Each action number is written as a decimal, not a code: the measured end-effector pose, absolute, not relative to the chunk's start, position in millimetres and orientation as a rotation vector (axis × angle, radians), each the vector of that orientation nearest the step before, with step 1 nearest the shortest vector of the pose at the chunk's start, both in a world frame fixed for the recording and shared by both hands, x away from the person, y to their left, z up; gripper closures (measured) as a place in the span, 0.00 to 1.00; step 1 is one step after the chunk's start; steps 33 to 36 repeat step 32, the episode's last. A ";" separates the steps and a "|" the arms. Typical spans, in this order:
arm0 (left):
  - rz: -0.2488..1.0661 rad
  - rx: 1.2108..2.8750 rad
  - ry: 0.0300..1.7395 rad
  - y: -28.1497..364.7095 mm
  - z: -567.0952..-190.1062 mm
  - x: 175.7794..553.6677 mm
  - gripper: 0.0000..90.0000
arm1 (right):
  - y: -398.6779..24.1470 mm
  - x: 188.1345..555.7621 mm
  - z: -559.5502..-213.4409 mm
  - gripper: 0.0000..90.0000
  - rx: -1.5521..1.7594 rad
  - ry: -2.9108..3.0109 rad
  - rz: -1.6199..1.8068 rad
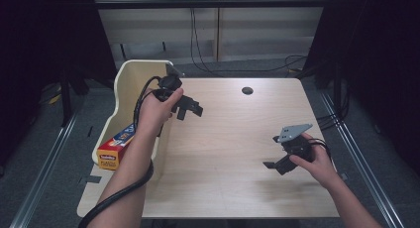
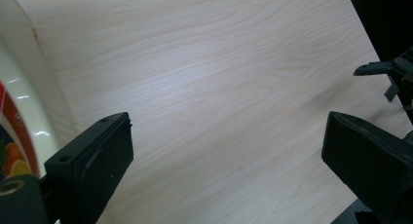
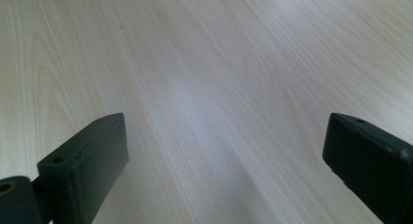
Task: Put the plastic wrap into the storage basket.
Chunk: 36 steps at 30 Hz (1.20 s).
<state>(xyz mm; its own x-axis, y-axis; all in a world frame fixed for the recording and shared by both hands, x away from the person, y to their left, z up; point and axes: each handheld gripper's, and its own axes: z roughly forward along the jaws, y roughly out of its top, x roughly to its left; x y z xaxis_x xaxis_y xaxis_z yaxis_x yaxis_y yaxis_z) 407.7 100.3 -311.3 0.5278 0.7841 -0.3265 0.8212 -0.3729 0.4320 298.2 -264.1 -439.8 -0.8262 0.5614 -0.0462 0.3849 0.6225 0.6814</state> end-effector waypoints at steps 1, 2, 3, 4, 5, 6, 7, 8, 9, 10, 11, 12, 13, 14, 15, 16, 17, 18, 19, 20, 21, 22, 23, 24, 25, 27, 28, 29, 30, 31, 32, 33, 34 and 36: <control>-0.090 2.208 1.305 97.7 -313.4 407.2 0.05 | -264.1 298.1 -439.8 0.03 0.771 2.593 1.000; -0.094 2.214 1.301 96.2 -315.1 407.2 0.05 | -264.2 298.0 -439.8 0.03 0.775 2.590 0.998; -0.090 2.221 1.293 93.8 -316.5 406.7 0.05 | -264.4 297.9 -439.8 0.03 0.781 2.587 0.998; -0.093 2.230 1.285 91.7 -317.8 406.4 0.05 | -264.6 298.0 -439.8 0.03 0.781 2.587 0.999; -0.099 2.232 1.279 90.1 -319.2 406.4 0.05 | -264.8 298.2 -440.0 0.03 0.778 2.587 1.000; -0.108 2.231 1.271 88.9 -320.8 406.6 0.05 | -264.8 298.2 -440.2 0.03 0.779 2.585 1.000; -0.110 2.217 1.279 87.0 -322.4 406.2 0.05 | -264.9 298.2 -440.3 0.03 0.777 2.585 0.999; -0.104 2.228 1.270 85.6 -323.8 406.2 0.05 | -264.9 298.6 -440.8 0.03 0.773 2.591 1.012; -0.103 2.227 1.266 84.5 -325.2 406.0 0.05 | -265.0 298.5 -440.8 0.03 0.772 2.590 1.014; -0.109 2.231 1.257 83.8 -326.9 406.2 0.05 | -265.1 298.4 -440.8 0.03 0.773 2.594 1.016; -0.119 2.221 1.266 82.2 -329.0 405.9 0.05 | -265.1 298.2 -440.6 0.03 0.773 2.590 1.003; -0.132 2.229 1.252 81.3 -331.8 406.1 0.05 | -265.3 298.3 -440.8 0.03 0.774 2.589 1.003; -0.144 2.227 1.253 79.9 -333.8 405.8 0.05 | -265.3 298.2 -441.0 0.03 0.774 2.591 1.001; -0.139 2.218 1.259 78.1 -336.3 405.3 0.05 | -265.2 297.9 -441.2 0.03 0.780 2.589 0.996; -0.138 2.223 1.258 77.0 -337.5 405.1 0.05 | -265.1 298.1 -441.6 0.03 0.773 2.587 0.993; -0.152 2.235 1.237 76.4 -338.8 405.3 0.05 | -265.0 298.1 -441.7 0.03 0.774 2.588 0.993; -0.151 2.225 1.243 74.7 -340.9 404.8 0.05 | -264.7 298.0 -441.8 0.03 0.775 2.589 0.993; -0.156 2.217 1.246 72.8 -342.7 404.3 0.05 | -264.5 298.3 -442.1 0.03 0.769 2.594 1.000; -0.159 2.215 1.244 71.5 -344.4 404.0 0.05 | -264.5 298.3 -442.1 0.03 0.769 2.595 1.000; -0.162 2.217 1.242 70.5 -345.7 403.6 0.05 | -264.5 298.3 -442.1 0.03 0.769 2.594 0.999; -0.159 2.220 1.235 69.2 -347.0 403.2 0.05 | -264.6 298.2 -442.2 0.03 0.774 2.591 0.995; -0.167 2.228 1.224 68.2 -348.1 402.8 0.05 | -264.9 298.4 -442.6 0.03 0.776 2.591 0.998; -0.168 2.231 1.225 66.6 -349.5 402.0 0.05 | -265.0 298.4 -442.8 0.03 0.777 2.588 0.991; -0.172 2.226 1.222 64.9 -350.9 401.2 0.05 | -265.1 298.3 -443.2 0.03 0.783 2.591 0.990; -0.165 2.231 1.223 63.2 -352.4 400.3 0.05 | -265.2 298.4 -444.0 0.03 0.783 2.595 0.997; -0.159 2.240 1.208 60.3 -354.9 398.8 0.05 | -265.5 298.4 -444.4 0.03 0.783 2.590 0.987; -0.158 2.243 1.205 59.2 -356.3 398.3 0.05 | -265.7 298.5 -444.7 0.03 0.783 2.591 0.985; -0.162 2.240 1.204 58.2 -358.0 398.1 0.05 | -265.6 298.0 -444.8 0.03 0.790 2.596 0.983; -0.170 2.227 1.211 56.5 -359.8 397.3 0.05 | -265.5 298.1 -445.3 0.03 0.789 2.598 0.990; -0.173 2.249 1.186 56.7 -361.1 397.7 0.05 | -265.5 298.2 -445.6 0.03 0.787 2.604 0.996; -0.161 2.239 1.200 55.3 -362.8 396.8 0.05 | -265.5 298.1 -445.7 0.03 0.791 2.603 0.996; -0.161 2.239 1.200 55.3 -362.8 396.8 0.05 | -265.5 298.1 -445.7 0.03 0.791 2.603 0.996; -0.161 2.239 1.200 55.3 -362.8 396.8 0.05 | -265.5 298.1 -445.7 0.03 0.791 2.603 0.996; -0.161 2.239 1.200 55.3 -362.8 396.8 0.05 | -265.5 298.1 -445.7 0.03 0.791 2.603 0.996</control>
